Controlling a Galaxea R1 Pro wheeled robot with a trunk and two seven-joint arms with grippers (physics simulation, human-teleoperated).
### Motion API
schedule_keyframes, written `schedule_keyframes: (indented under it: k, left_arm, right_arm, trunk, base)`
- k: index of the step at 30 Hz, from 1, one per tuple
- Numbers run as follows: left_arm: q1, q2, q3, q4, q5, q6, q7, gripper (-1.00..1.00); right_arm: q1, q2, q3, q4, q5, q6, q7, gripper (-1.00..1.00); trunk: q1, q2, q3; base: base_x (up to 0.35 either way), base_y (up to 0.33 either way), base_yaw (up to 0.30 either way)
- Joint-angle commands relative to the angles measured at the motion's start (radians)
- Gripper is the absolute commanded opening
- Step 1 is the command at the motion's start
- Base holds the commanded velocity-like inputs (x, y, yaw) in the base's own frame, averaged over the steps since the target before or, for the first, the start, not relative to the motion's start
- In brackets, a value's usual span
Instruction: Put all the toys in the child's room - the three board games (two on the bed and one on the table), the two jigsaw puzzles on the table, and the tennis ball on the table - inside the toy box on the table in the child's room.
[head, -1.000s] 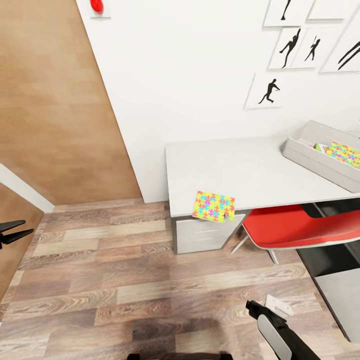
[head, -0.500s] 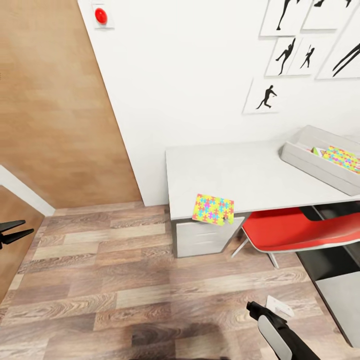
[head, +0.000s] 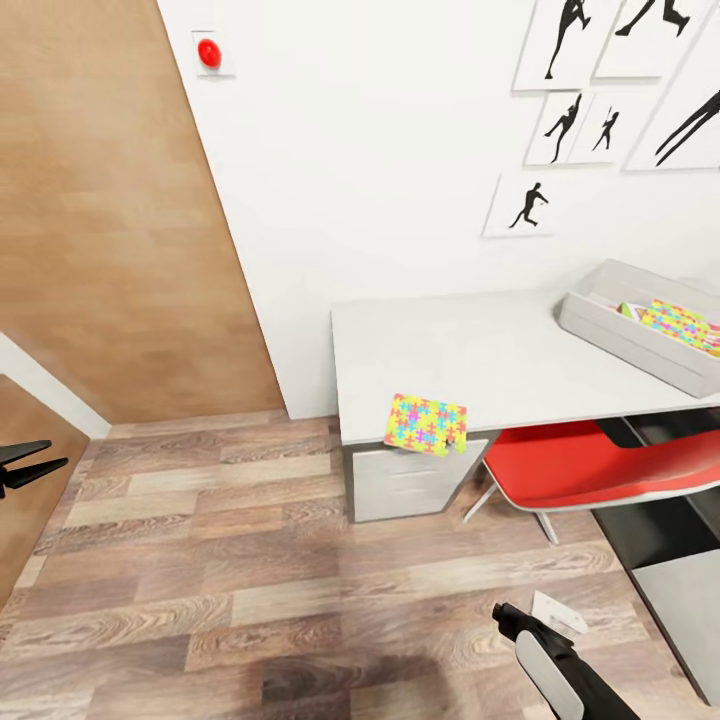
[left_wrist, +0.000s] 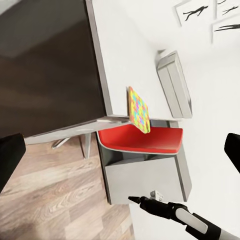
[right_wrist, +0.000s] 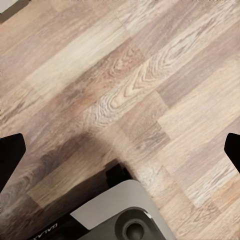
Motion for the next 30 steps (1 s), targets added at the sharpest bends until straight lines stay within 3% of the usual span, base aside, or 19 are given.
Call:
schedule_keyframes:
  k: [1,11,30]
  left_arm:
    - [-0.001,0.000,-0.001,0.000,0.000,0.011,-0.004,1.00]
    - [-0.001,-0.009,0.002,0.000,0.007,0.011,-0.004,1.00]
    - [-0.001,0.002,0.005,0.002,0.008,0.011,-0.004,1.00]
  right_arm:
    - [-0.001,-0.001,0.005,-0.002,-0.004,0.004,-0.005,1.00]
    - [-0.001,0.001,0.004,-0.002,-0.003,0.004,0.015,1.00]
    - [-0.001,0.003,0.005,0.012,-0.003,0.004,0.016,1.00]
  trunk:
    - [0.001,-0.002,0.000]
    - [0.001,-0.002,0.017]
    - [0.001,-0.002,0.048]
  base:
    - [0.000,0.000,0.004]
    - [0.000,0.000,0.056]
    - [0.000,0.000,0.104]
